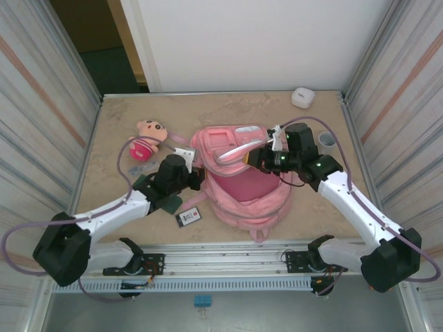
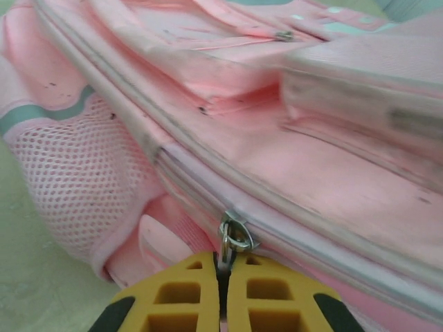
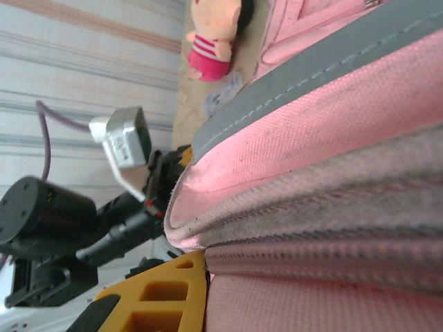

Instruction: Pack the student bag

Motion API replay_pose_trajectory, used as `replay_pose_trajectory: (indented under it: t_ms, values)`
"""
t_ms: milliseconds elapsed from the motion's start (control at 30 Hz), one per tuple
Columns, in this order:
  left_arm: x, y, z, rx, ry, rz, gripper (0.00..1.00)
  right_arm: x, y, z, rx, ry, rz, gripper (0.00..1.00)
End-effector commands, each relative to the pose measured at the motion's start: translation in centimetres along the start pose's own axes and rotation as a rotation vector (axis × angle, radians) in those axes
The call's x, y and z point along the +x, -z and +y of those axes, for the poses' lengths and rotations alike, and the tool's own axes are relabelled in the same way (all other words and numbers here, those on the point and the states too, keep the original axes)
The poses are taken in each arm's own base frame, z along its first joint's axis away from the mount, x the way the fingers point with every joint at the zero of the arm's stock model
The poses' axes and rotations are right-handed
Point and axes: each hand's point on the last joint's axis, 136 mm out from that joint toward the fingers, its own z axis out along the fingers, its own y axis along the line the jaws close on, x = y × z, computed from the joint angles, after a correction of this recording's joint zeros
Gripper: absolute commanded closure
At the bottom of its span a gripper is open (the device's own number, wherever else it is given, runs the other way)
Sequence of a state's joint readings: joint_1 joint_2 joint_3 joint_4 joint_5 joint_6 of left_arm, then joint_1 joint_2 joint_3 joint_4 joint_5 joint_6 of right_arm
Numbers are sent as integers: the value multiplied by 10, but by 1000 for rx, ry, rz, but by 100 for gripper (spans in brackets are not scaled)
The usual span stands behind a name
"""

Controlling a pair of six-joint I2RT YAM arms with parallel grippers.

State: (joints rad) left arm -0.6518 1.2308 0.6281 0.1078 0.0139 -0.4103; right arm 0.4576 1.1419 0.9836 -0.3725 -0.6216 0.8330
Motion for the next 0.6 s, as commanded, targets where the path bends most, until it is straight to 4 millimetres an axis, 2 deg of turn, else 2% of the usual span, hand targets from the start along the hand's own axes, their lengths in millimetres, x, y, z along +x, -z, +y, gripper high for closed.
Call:
replay_pose_trajectory:
  t_ms: [0,167,300,333,433,500,567]
  values:
    - [-11,-6,46,-204,14,-13,87,-2,11,20,-72,68,-4,100]
    - [-19,0,36,-170,89,-9,72,-20,3,8,-63,20,-117,100]
    - [-15,24,36,-183,177,19,43,-30,-4,4,-54,12,-172,99]
    - [-12,31,37,-193,197,30,38,-32,-5,3,-45,15,-183,99]
    - [2,61,54,-303,309,53,15,-35,-7,0,-15,27,-206,92]
    - [14,90,80,-467,432,47,3,-35,-9,-3,7,31,-211,85]
    - [27,111,95,-560,530,68,1,-34,-13,-6,20,34,-207,79]
